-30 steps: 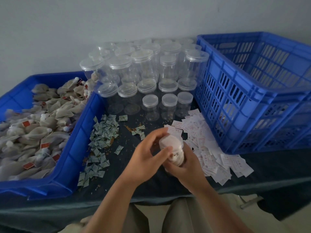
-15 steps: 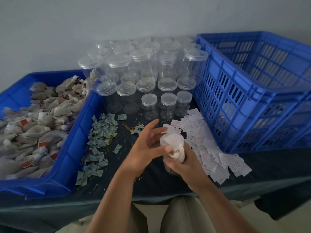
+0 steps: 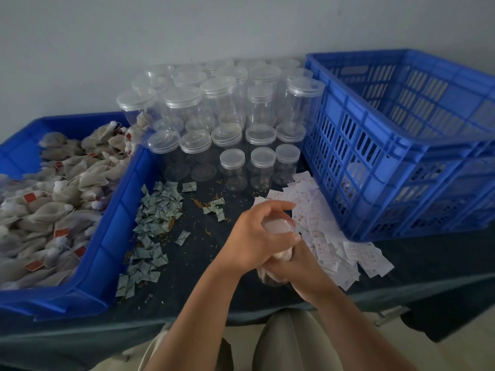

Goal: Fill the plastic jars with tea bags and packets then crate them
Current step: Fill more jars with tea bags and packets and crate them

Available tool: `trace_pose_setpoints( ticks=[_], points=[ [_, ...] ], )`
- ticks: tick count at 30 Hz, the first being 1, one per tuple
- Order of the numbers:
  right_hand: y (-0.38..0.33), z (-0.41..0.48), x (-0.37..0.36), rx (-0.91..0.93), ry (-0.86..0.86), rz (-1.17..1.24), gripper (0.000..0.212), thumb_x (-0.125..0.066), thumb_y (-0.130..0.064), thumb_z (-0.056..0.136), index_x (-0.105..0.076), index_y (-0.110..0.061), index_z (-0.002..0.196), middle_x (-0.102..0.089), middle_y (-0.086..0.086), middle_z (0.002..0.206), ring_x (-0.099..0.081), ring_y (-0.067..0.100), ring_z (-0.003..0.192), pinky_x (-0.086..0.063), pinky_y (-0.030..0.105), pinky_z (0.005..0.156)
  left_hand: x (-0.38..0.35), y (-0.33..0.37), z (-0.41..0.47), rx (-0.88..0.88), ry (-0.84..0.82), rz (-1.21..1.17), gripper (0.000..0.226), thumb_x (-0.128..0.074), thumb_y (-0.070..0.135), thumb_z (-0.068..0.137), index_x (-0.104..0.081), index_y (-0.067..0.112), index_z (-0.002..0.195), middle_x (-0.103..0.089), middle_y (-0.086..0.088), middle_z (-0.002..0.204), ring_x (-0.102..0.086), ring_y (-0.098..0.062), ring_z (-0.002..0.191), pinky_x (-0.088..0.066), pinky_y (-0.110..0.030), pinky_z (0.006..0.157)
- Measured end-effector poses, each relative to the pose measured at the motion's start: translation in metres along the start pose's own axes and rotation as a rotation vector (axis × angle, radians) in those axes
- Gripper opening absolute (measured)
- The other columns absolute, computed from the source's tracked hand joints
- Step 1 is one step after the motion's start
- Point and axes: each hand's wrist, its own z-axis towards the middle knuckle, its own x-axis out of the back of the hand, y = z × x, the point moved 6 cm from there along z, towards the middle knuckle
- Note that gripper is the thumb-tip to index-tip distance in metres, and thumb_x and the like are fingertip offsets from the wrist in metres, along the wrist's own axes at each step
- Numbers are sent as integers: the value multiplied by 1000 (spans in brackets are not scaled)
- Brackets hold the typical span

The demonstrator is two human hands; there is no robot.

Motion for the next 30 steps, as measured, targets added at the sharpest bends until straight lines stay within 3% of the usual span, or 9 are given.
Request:
trace_pose_setpoints(
  ticks=[5,9,11,14,17,20,23,26,30],
  points=[
    [-22,-3,-14,106,-8,-259,7,-73,-25,96,-68,-27,100,-73,-13,84,-71,6,75,-54,20,70,5,23,3,-22,-39,182,55,-81,51,84,-56,51,134,-67,33,121,-60,11,118,-50,-26,101],
    [-74,0,-7,245,186,-520,67,-91,-31,77,-56,-27,133,-69,-22,112,-72,4,98,-59,22,76,14,74,0,-189,-52,242,50,-75,45,93,-55,47,138,-63,34,128,-56,14,124,-47,-15,101],
    [-115,-4,3,278,280,-673,96,-92,-53,66,-41,-40,146,-59,-33,129,-64,-10,114,-56,12,85,17,105,-1,-266,-44,204,43,-72,44,96,-57,47,136,-64,32,129,-57,14,123,-47,-8,95],
    [-181,-11,14,351,203,-826,85,-72,-92,67,-40,-55,137,-64,-38,121,-66,-15,104,-54,10,75,16,155,5,-341,-50,121,38,-65,52,97,-62,42,133,-67,23,128,-61,10,121,-50,-18,98],
    [-244,-18,40,482,188,-802,65,-44,-91,88,-48,-43,132,-69,-36,105,-70,-10,85,-50,7,67,-2,208,21,-430,-155,114,33,-57,50,103,-67,33,129,-73,17,115,-69,0,107,-57,-19,82],
    [-299,-19,76,550,263,-901,58,-48,-90,87,-56,-45,123,-67,-38,102,-67,-13,86,-45,3,69,-26,255,45,-571,-183,58,41,-46,48,110,-69,17,125,-75,3,112,-71,-10,106,-59,-29,91],
    [-342,-18,116,545,397,-1074,64,-61,-95,74,-57,-48,116,-68,-36,99,-65,-13,85,-43,4,69,-42,265,86,-493,-114,-235,48,-34,45,113,-67,15,131,-73,-3,123,-69,-14,117,-52,-41,108],
    [-372,-15,158,550,574,-1248,60,-69,-83,76,-59,-34,109,-65,-23,86,-62,-10,77,-41,7,62,-59,239,119,-477,102,77,37,-37,33,114,-69,15,115,-74,-2,102,-69,-23,94,-55,-47,91],
    [-370,18,213,200,587,-1357,61,-70,-78,73,-52,-32,110,-62,-17,91,-60,-1,78,-44,25,63,-102,208,126,-728,41,501,46,-48,16,102,-50,12,56,-46,-3,51,-42,-24,51,-41,-37,64]
  ],
)
